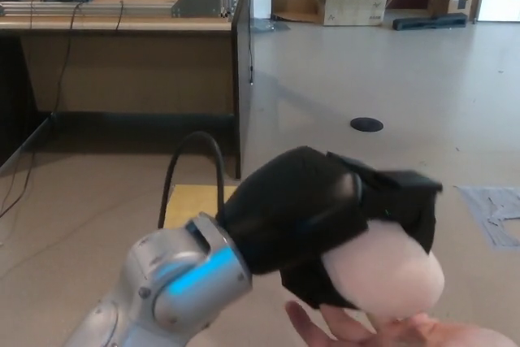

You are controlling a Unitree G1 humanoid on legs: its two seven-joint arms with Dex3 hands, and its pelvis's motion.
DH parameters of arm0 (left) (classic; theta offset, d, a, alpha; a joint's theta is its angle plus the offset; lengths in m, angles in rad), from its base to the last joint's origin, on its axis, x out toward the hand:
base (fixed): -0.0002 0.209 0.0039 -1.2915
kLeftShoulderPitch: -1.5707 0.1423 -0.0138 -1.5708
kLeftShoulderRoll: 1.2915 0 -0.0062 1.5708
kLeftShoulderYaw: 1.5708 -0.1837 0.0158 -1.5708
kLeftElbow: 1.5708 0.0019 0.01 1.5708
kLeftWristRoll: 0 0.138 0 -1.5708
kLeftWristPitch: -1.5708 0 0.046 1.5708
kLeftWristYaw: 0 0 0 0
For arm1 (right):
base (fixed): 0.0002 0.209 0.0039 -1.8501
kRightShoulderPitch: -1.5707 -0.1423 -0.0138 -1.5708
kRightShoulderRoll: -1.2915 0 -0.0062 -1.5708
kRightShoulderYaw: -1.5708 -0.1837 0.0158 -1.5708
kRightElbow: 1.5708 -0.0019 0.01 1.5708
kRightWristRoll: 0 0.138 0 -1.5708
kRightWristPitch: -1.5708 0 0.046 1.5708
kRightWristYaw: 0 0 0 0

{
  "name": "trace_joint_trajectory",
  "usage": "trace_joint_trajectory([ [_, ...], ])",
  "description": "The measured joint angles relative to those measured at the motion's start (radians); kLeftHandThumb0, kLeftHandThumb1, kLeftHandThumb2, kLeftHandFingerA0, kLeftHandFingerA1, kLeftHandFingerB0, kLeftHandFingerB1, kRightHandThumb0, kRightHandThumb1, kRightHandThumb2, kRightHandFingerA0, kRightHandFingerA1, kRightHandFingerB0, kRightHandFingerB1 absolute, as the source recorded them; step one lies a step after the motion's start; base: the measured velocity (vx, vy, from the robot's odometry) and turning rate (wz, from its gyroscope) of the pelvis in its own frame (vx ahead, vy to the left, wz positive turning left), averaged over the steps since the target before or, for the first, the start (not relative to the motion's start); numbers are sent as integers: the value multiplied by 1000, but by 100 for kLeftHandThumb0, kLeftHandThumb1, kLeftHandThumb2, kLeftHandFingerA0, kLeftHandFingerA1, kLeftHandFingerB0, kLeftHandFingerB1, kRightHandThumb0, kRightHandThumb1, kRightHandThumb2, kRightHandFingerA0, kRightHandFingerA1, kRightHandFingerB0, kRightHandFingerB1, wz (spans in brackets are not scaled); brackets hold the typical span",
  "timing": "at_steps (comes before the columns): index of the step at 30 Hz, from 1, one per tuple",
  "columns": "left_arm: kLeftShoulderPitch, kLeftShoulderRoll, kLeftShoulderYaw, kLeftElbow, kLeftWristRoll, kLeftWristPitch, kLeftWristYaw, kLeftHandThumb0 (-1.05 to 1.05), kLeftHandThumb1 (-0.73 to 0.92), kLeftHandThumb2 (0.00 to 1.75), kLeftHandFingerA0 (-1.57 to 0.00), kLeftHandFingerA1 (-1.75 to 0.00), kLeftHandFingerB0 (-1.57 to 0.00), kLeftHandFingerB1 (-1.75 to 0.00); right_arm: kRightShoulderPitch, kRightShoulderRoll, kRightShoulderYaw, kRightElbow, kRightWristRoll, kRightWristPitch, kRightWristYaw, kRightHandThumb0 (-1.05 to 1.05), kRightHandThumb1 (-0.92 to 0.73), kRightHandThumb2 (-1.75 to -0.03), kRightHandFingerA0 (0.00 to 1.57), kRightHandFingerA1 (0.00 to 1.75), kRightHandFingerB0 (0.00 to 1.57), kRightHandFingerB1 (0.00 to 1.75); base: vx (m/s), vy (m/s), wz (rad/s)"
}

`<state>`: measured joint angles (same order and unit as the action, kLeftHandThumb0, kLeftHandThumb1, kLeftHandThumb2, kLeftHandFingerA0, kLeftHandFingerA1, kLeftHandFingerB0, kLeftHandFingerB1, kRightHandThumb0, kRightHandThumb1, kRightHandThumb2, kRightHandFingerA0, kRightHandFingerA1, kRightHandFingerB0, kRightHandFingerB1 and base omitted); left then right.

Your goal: The robot extends its left hand to pick up an emotional support dumpling from the palm of a person and brings its hand down by its side. Then it extends its arm again to hand the dumpling back to the person.

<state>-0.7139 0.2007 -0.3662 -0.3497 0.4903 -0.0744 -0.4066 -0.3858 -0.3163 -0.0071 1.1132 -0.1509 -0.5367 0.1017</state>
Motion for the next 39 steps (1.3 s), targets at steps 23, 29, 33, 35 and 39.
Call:
trace_joint_trajectory([
  [23, -1, -275, 345, 39, -326, 315, -55, -7, 70, 55, -71, -175, -52, -175, -1, 1, 2, 0, -1, 0, 0, -77, -77, -64, 49, 37, 40, 33, 0, 0, 0],
  [29, -1, -292, 493, 62, -438, 399, -57, -6, 73, 56, -70, -175, -53, -175, -3, 1, 3, 0, -1, 0, 0, -74, -77, -64, 48, 37, 39, 33, 0, 0, 0],
  [33, -2, -286, 592, 72, -502, 446, -56, -8, 72, 56, -70, -175, -48, -175, -8, 2, 3, 0, -1, 0, 0, -74, -77, -64, 47, 37, 39, 33, 0, 0, 0],
  [35, -2, -279, 649, 77, -540, 474, -56, -9, 73, 57, -70, -175, -50, -175, -11, 3, 4, 0, -2, 0, 0, -74, -77, -64, 47, 37, 39, 33, 0, 0, 0],
  [39, -1, -259, 747, 90, -602, 517, -56, -10, 72, 56, -67, -175, -52, -175, -14, 5, 4, 0, -2, 0, 0, -75, -77, -64, 47, 36, 39, 33, 0, 0, 0],
])
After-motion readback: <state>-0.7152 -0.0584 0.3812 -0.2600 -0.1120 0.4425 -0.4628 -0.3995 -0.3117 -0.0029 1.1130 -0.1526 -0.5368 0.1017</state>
